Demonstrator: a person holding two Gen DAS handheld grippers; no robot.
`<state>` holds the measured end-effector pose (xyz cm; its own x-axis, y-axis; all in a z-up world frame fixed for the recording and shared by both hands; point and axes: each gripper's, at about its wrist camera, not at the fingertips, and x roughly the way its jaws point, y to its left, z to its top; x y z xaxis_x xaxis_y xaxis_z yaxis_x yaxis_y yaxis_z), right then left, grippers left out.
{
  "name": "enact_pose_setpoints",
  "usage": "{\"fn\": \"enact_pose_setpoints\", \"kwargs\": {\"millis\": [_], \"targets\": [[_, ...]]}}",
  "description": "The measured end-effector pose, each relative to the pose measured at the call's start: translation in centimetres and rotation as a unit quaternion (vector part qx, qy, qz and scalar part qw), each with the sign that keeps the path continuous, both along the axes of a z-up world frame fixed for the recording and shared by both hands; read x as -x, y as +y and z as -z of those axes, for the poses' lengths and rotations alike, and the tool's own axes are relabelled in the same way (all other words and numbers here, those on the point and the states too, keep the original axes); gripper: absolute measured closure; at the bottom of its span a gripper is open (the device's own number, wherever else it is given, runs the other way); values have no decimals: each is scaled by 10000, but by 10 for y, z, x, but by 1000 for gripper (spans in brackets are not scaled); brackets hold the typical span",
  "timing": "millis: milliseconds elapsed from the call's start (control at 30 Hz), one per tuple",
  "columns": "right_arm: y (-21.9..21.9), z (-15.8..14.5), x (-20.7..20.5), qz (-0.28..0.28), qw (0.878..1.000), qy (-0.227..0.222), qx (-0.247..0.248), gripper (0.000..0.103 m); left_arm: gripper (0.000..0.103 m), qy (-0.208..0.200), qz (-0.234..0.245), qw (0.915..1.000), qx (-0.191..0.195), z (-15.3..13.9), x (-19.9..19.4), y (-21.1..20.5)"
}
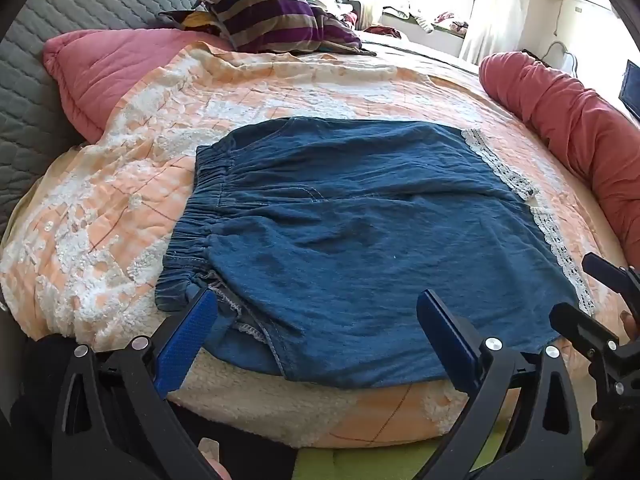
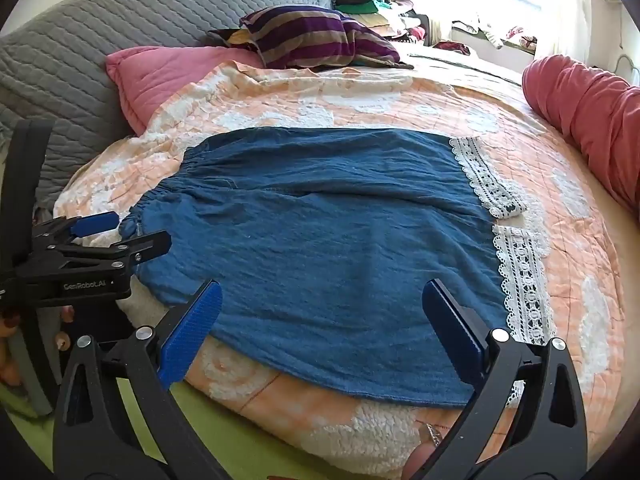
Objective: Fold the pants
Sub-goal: 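Move both tools toward the elastic waistband of the denim pants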
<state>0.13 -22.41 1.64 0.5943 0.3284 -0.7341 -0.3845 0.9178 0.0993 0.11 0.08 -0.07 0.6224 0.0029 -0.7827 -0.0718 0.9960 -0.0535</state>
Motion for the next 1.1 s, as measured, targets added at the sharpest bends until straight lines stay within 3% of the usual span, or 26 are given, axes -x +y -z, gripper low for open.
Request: {"fn": "enact_pose_setpoints", "kwargs": {"millis": [1100], "targets": [[-1,-2,4,59,9999,-73,85,8,4,-96,90,9999,47,-4,2,-5]]}}
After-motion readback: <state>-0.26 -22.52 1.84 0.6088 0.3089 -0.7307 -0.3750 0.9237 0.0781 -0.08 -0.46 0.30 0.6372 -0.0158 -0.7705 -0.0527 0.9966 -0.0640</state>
